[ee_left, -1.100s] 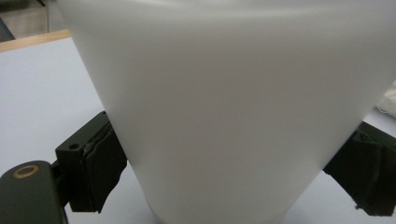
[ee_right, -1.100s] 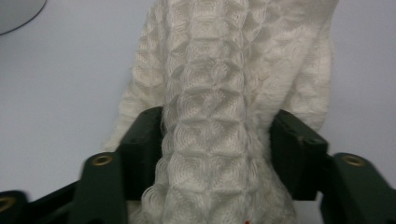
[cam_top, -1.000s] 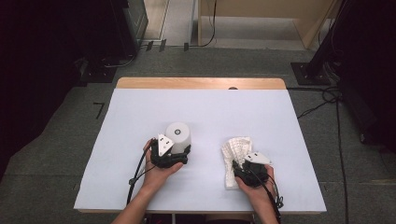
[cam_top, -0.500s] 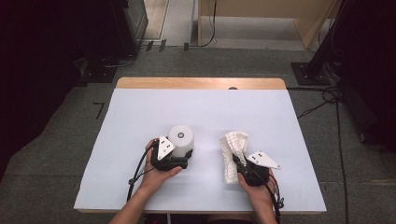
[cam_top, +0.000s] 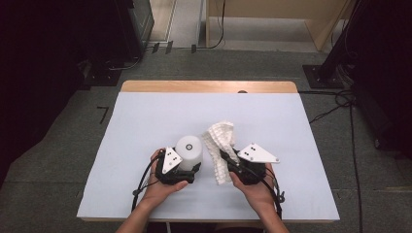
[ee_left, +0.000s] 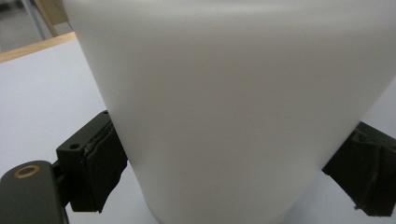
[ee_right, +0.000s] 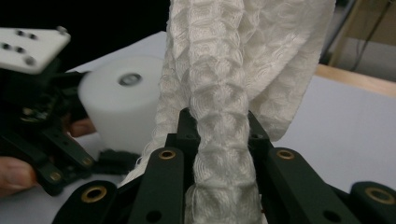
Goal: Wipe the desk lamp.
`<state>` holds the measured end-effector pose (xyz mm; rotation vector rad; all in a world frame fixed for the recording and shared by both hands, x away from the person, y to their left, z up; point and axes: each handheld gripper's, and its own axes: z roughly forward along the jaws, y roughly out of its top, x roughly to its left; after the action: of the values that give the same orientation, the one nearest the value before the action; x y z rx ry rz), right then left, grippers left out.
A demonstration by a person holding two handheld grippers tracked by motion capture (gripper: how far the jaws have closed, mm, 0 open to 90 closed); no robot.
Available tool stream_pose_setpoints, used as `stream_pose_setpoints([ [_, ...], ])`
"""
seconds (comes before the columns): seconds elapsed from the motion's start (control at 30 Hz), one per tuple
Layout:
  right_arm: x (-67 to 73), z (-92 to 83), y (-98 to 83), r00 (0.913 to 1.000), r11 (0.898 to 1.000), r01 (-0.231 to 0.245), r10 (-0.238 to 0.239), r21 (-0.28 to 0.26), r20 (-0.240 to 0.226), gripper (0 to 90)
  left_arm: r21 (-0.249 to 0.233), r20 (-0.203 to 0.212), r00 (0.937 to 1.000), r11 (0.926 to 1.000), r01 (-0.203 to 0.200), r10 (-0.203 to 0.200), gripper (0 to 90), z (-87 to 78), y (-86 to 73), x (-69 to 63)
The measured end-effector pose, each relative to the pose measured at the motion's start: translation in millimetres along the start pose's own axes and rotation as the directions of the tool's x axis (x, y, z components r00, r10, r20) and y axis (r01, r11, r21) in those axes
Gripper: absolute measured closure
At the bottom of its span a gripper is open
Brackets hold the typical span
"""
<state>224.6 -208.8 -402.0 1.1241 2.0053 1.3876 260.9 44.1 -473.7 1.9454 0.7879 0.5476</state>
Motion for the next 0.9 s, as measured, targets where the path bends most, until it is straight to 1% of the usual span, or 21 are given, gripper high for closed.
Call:
stream_pose_setpoints([
  [0.03, 12.5, 1.8, 12.0, 0.9982, 0.999, 0.053, -0.054, -0.005, -0.028, 75.2, 0.004, 0.007, 0.9999, 0.9999, -0.012, 0.012, 8.5, -3.5, 0.3, -2.8],
  [0.07, 12.5, 1.8, 12.0, 0.9982, 0.999, 0.053, -0.054, -0.005, -0.028, 75.2, 0.004, 0.007, 0.9999, 0.9999, -0.012, 0.012, 8.5, -3.5, 0.3, -2.8],
  [0.1, 21.6, 4.0, 18.1, 0.9946, 0.996, 0.085, -0.084, 0.003, -0.061, 75.2, 0.004, 0.013, 0.9996, 0.9997, -0.026, 0.026, 8.5, -6.6, 0.4, -6.8],
  [0.13, 21.6, 4.0, 18.1, 0.9946, 0.996, 0.085, -0.084, 0.003, -0.061, 75.2, 0.004, 0.013, 0.9996, 0.9997, -0.026, 0.026, 8.5, -6.6, 0.4, -6.8],
  [0.2, 27.1, 9.0, 20.1, 0.9917, 0.995, 0.099, -0.097, 0.017, -0.085, 75.2, 0.005, 0.025, 0.9985, 0.9988, -0.049, 0.048, 8.5, -9.8, 0.4, -10.6],
  [0.23, 30.2, 15.7, 19.9, 0.9903, 0.994, 0.099, -0.095, 0.041, -0.102, 75.2, 0.004, 0.032, 0.9979, 0.9984, -0.057, 0.057, 8.5, -12.6, 0.6, -13.8],
  [0.27, 30.2, 15.7, 19.9, 0.9903, 0.994, 0.099, -0.095, 0.041, -0.102, 75.2, 0.004, 0.032, 0.9979, 0.9984, -0.057, 0.057, 8.5, -12.6, 0.6, -13.8],
  [0.3, 31.7, 20.5, 18.8, 0.9893, 0.993, 0.105, -0.098, 0.06, -0.108, 75.2, 0.014, 0.025, 0.998, 0.9981, -0.059, 0.059, 8.5, -14.3, 0.4, -14.3],
  [0.4, 31.1, 23.0, 18.7, 0.9894, 0.991, 0.109, -0.101, 0.072, -0.105, 75.3, 0.012, 0.036, 0.998, 0.9986, -0.052, 0.051, 8.5, -16.8, -0.9, -12.6],
  [0.43, 30.3, 23.8, 18.6, 0.99, 0.991, 0.108, -0.1, 0.08, -0.1, 75.4, 0.016, 0.04, 0.9979, 0.9986, -0.051, 0.051, 8.5, -18.4, -1.1, -12.0],
  [0.47, 26.0, 26.2, 17.1, 0.992, 0.991, 0.092, -0.083, 0.094, -0.095, 75.5, 0.018, 0.042, 0.9979, 0.9986, -0.05, 0.049, 8.5, -19.2, -1.1, -12.0],
  [0.5, 26.0, 26.2, 17.1, 0.992, 0.991, 0.092, -0.083, 0.094, -0.095, 75.5, 0.018, 0.042, 0.9979, 0.9986, -0.05, 0.049, 8.5, -19.2, -1.1, -12.0],
  [0.63, 16.5, 31.6, 12.8, 0.9934, 0.992, 0.054, -0.041, 0.118, -0.107, 75.4, 0.021, 0.038, 0.9978, 0.9983, -0.054, 0.053, 8.5, -17.3, -2.8, -12.6],
  [0.67, 16.5, 31.6, 12.8, 0.9934, 0.992, 0.054, -0.041, 0.118, -0.107, 75.4, 0.021, 0.038, 0.9978, 0.9983, -0.054, 0.053, 8.5, -17.3, -2.8, -12.6],
  [0.73, 11.9, 32.0, 13.8, 0.9928, 0.991, 0.043, -0.028, 0.127, -0.117, 75.5, 0.02, 0.03, 0.9978, 0.998, -0.06, 0.059, 8.5, -15.9, -1.7, -15.0],
  [0.77, 10.0, 31.5, 15.5, 0.991, 0.991, 0.037, -0.019, 0.132, -0.132, 75.5, 0.023, 0.018, 0.9976, 0.9974, -0.068, 0.067, 8.5, -14.5, -0.5, -17.9],
  [0.8, 10.0, 31.5, 15.5, 0.991, 0.991, 0.037, -0.019, 0.132, -0.132, 75.5, 0.023, 0.018, 0.9976, 0.9974, -0.068, 0.067, 8.6, -14.5, -0.5, -17.9],
  [0.83, 9.8, 30.8, 17.1, 0.9877, 0.991, 0.021, 0.0, 0.132, -0.156, 75.6, 0.03, 0.005, 0.9962, 0.9957, -0.087, 0.087, 8.6, -13.4, 1.0, -20.5],
  [0.87, 11.0, 29.9, 19.7, 0.9824, 0.991, 0.012, 0.012, 0.13, -0.186, 75.5, 0.034, -0.003, 0.9949, 0.9943, -0.101, 0.101, 8.5, -12.8, 1.8, -22.9],
  [0.9, 13.1, 29.6, 21.2, 0.9808, 0.992, 0.011, 0.014, 0.128, -0.194, 75.4, 0.036, -0.016, 0.992, 0.9916, -0.124, 0.125, 8.6, -11.6, 2.7, -26.8],
])
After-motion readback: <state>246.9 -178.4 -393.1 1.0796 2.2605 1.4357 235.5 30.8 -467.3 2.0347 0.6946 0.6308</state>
